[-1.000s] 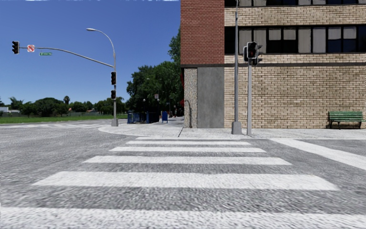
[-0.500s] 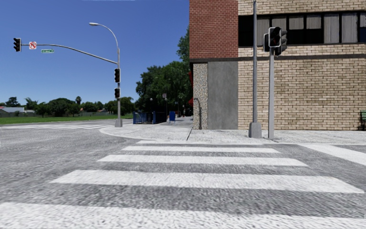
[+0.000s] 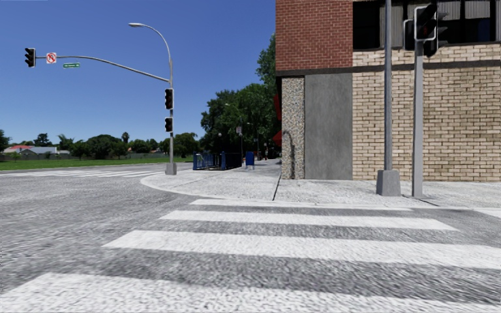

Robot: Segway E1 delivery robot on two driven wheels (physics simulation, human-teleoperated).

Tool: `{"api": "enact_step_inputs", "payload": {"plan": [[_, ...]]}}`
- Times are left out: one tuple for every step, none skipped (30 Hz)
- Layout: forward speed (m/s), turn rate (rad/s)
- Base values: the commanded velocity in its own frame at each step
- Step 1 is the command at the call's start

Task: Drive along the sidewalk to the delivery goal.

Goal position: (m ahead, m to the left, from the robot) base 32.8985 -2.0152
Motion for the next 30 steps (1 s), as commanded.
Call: {"api": "enact_step_inputs", "payload": {"plan": [[2.00, 0.00], [2.00, 0.00], [2.00, 0.00], [2.00, 0.00], [2.00, 0.00], [2.00, 0.00], [2.00, 0.00], [2.00, 0.00], [2.00, 0.00], [2.00, 0.00], [2.00, 0.00], [2.00, 0.00], [2.00, 0.00], [2.00, 0.00], [2.00, 0.00], [2.00, 0.00], [2.00, 0.00], [2.00, 0.00], [2.00, 0.00], [2.00, 0.00], [2.00, 0.00], [2.00, 0.00], [2.00, 0.00], [2.00, 0.00], [2.00, 0.00], [2.00, 0.00], [2.00, 0.00], [2.00, 0.00], [2.00, 0.00], [2.00, 0.00]]}}
